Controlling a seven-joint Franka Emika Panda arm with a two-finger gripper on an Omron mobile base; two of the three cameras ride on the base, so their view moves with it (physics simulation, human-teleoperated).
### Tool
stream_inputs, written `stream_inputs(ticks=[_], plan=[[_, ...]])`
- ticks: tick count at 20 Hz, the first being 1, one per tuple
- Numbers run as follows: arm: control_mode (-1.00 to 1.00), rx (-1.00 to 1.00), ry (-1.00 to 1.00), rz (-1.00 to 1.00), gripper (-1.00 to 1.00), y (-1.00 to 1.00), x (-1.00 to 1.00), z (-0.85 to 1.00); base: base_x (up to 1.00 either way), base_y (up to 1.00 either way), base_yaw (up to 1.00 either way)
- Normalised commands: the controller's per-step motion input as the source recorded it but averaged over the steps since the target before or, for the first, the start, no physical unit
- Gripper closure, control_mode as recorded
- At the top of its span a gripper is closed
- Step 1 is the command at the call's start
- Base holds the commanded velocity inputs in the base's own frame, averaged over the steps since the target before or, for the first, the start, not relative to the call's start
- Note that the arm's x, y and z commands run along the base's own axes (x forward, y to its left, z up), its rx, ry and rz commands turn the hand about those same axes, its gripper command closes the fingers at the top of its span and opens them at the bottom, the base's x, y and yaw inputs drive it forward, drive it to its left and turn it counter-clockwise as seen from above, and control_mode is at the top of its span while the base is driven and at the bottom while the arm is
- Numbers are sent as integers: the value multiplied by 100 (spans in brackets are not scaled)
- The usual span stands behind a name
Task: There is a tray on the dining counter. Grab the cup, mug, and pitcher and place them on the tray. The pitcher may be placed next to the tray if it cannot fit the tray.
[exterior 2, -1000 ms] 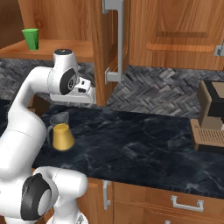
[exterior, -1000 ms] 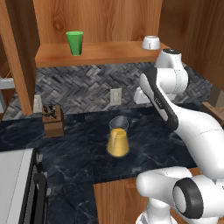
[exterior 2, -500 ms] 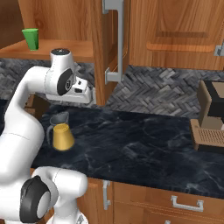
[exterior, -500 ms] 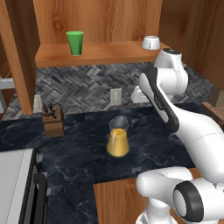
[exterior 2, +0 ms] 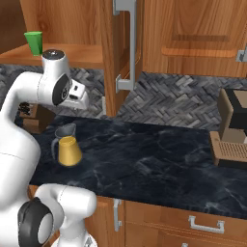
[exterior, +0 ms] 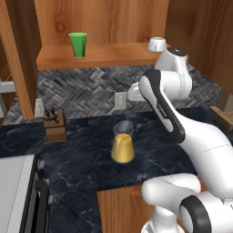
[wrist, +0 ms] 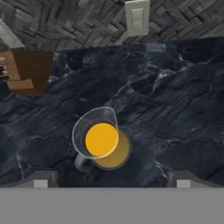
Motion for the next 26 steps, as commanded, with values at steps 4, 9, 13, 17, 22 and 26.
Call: stream_inputs(ticks=[4,9,13,17,22,26], plan=[[-100,11,-12,-13,-100,32,0,29,0,0,0],[-100,15,-13,-14,-100,26,0,31,0,0,0],[-100,9,-8,-13,-100,14,0,37,0,0,0],[-100,5,-3,-8,-100,13,0,40,0,0,0],[-100,1,0,-1,-100,10,0,34,0,0,0],[-100,2,0,0,-100,16,0,29,0,0,0]])
